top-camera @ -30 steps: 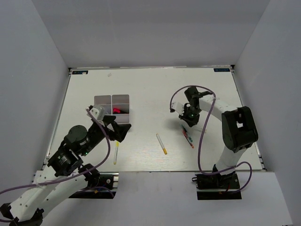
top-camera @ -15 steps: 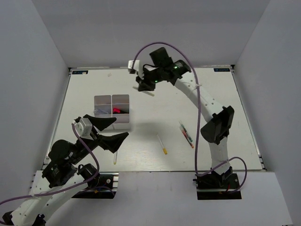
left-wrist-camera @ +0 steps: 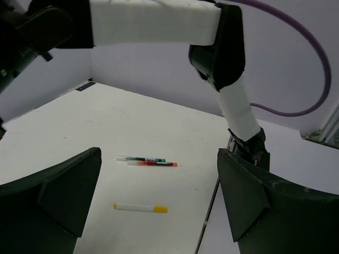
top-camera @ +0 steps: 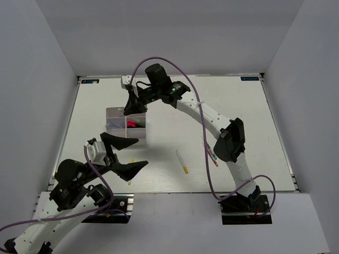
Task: Sort the stationery into containers
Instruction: Place the pen in the storage box, then pick up the pen from the center of the board.
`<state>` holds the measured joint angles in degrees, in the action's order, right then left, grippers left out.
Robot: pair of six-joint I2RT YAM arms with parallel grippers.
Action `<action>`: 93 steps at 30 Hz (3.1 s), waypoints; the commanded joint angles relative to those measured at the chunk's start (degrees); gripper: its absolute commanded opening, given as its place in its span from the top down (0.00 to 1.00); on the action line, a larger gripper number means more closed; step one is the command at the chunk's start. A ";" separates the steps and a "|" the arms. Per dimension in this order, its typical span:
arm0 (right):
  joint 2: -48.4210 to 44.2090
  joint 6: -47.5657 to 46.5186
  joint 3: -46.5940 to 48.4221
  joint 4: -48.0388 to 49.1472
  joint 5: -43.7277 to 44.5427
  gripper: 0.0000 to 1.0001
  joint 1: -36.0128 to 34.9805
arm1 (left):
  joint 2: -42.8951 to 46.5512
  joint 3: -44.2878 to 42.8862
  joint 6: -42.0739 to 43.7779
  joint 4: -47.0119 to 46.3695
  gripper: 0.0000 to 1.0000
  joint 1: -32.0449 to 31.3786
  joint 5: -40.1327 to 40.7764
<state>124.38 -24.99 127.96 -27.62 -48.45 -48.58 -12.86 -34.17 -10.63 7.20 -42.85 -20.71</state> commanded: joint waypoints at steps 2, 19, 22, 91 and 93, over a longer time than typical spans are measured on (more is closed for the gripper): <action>5.16 2.40 4.31 8.35 -6.13 1.00 -2.31 | -0.32 0.42 0.88 -1.14 0.00 0.40 -3.72; 18.35 5.92 11.87 20.76 -7.10 1.00 -5.74 | -1.90 -0.10 1.40 -0.61 0.00 0.93 -5.31; 19.85 5.48 11.79 21.64 -7.10 1.00 -5.56 | -1.90 -0.10 1.40 -0.08 0.00 0.93 -5.31; -55.12 20.68 -76.36 19.79 5.83 0.41 31.79 | -45.75 -4.23 -41.31 37.18 0.34 -0.39 42.50; -57.49 20.95 -77.42 20.85 4.76 0.41 32.41 | -47.78 -4.76 -41.31 37.97 0.34 0.31 45.05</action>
<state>70.30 -4.91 51.96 -9.96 -39.81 -17.04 -59.22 -38.57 -50.52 44.73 -42.94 19.03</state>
